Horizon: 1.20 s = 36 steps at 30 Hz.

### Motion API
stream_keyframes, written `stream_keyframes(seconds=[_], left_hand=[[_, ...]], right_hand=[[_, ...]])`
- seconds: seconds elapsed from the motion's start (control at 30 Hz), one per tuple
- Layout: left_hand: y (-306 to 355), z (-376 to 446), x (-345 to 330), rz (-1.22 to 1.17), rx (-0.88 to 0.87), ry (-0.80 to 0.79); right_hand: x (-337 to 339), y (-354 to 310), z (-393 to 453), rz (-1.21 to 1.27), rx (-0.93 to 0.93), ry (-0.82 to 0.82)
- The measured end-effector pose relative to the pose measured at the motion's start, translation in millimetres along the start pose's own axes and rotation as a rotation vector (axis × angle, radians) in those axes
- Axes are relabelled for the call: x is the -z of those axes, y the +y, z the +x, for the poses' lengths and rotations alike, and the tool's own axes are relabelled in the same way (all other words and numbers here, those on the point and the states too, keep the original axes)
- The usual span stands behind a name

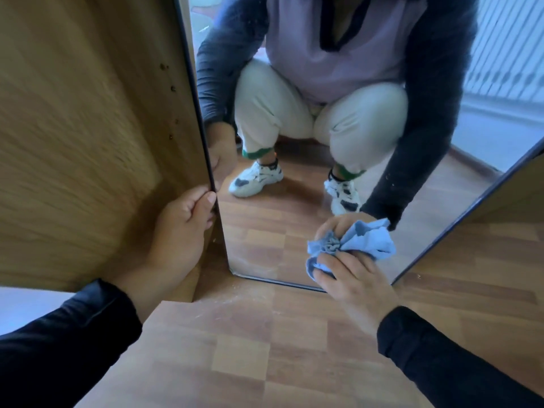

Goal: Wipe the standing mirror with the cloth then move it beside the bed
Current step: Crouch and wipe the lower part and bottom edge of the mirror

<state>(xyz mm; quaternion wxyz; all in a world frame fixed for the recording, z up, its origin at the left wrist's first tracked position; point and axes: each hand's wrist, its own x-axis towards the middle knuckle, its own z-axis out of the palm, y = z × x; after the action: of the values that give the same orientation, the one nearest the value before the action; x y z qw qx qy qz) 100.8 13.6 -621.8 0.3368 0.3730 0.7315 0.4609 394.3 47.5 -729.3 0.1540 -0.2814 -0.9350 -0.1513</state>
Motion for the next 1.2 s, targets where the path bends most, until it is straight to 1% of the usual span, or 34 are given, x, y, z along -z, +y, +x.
stream_keyframes(seconds=[0.1, 0.2, 0.33, 0.43, 0.57, 0.7, 0.8, 0.87, 0.97, 1.03, 1.1, 1.2], left_hand=[[-16.4, -4.2, -6.4, -0.086, 0.08, -0.03], [-26.1, -4.7, -13.8, -0.137, 0.148, -0.032], [-33.1, -6.1, -20.3, -0.084, 0.189, -0.027], [-38.9, -6.2, -21.5, -0.048, 0.2, -0.026], [-40.6, -5.4, -18.9, -0.036, 0.234, -0.015], [-44.3, -6.7, -17.0, -0.042, 0.28, -0.022], [-47.0, -9.6, -20.2, -0.036, 0.309, -0.041], [-48.7, -10.5, -22.1, -0.035, 0.32, -0.044], [-51.3, -10.3, -23.0, -0.022, 0.317, -0.049], [-51.8, -10.2, -22.9, -0.02, 0.306, -0.052], [-52.7, -9.5, -22.1, -0.016, 0.299, -0.053], [-56.5, -6.5, -19.9, 0.01, 0.3, -0.057]], right_hand=[[6.9, 4.8, -13.7, -0.049, -0.073, -0.007], [8.4, -1.2, 3.0, -0.038, -0.071, 0.001], [0.2, -14.0, 29.2, 0.007, 0.004, 0.071], [-3.3, -14.3, 23.7, 0.012, 0.021, 0.111], [3.6, -2.3, -2.9, -0.031, -0.019, 0.058], [-1.6, -0.2, -12.9, -0.017, -0.057, 0.037], [-12.2, -8.8, 5.0, -0.005, 0.033, 0.049], [-17.7, -18.1, 24.0, 0.029, 0.112, 0.095], [-21.7, -28.2, 39.2, 0.103, 0.147, 0.141], [-24.5, -25.9, 30.3, 0.126, 0.172, 0.112], [-27.8, -17.2, 9.4, 0.116, 0.197, 0.043], [-32.5, -4.5, -26.4, 0.017, 0.242, -0.08]])
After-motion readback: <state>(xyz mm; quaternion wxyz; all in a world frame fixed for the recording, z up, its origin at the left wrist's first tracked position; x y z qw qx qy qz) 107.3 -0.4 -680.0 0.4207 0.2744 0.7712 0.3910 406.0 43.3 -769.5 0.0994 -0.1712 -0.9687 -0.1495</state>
